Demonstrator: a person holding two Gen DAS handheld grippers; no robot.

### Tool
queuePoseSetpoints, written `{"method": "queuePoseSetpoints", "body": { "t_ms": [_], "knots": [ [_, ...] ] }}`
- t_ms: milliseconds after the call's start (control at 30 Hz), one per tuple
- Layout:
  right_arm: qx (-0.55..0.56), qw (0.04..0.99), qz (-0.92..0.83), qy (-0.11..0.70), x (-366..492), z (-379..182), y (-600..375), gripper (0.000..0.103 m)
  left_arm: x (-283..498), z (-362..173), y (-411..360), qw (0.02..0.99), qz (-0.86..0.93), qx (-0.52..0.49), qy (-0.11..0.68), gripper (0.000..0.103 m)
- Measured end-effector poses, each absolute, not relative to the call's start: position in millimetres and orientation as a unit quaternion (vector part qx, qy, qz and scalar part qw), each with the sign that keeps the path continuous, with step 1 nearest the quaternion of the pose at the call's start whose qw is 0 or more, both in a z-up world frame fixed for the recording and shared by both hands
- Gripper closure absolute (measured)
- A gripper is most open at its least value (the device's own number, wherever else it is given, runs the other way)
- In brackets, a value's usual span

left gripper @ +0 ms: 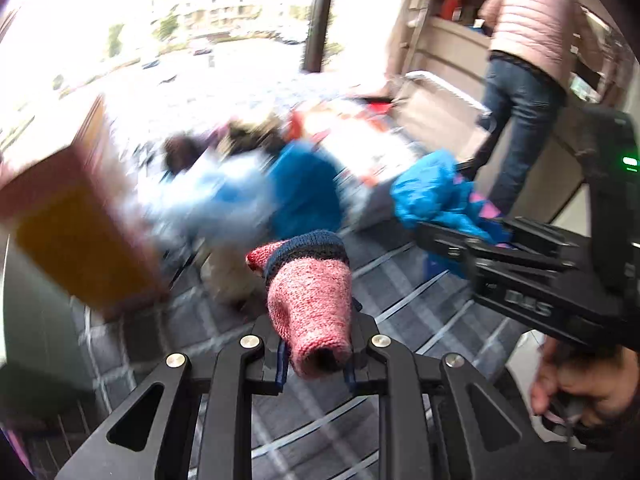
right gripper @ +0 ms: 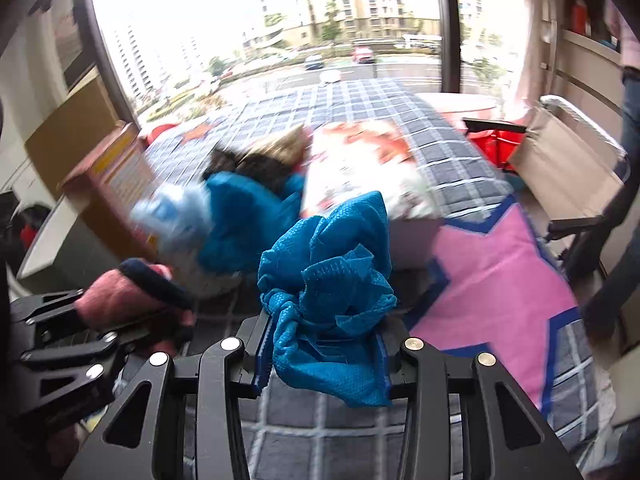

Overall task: Organize soft objects
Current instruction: 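Lift the pink sock and blue shoe cover with both grippers toward the white box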

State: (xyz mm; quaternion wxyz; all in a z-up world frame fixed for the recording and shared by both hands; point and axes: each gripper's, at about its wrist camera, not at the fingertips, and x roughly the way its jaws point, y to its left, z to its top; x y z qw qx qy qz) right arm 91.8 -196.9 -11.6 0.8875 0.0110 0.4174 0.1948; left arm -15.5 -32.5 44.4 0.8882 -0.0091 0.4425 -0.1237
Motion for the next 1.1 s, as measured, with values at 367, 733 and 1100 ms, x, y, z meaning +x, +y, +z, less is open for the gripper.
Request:
{"method": "queuePoseSetpoints", "body": {
  "t_ms": [367,733,1100],
  "knots": [
    [0.063,0.904,0.125,0.404,149.4,22.0,-245.3,0.062,71.0,88.4,-72.2,0.889,-0.141,0.004,0.435,0.081],
    [0.124,0.888,0.148,0.418,201.3,36.2,-239.2,0.061,123.2,101.5,-22.1,0.878,-0.029,-0.018,0.478,0.081],
    [0.082,0.886,0.234,0.393,188.8,67.2,-162.8,0.061,100.8,137.6,22.9,0.897,0.005,-0.025,0.441,0.081]
  ]
}}
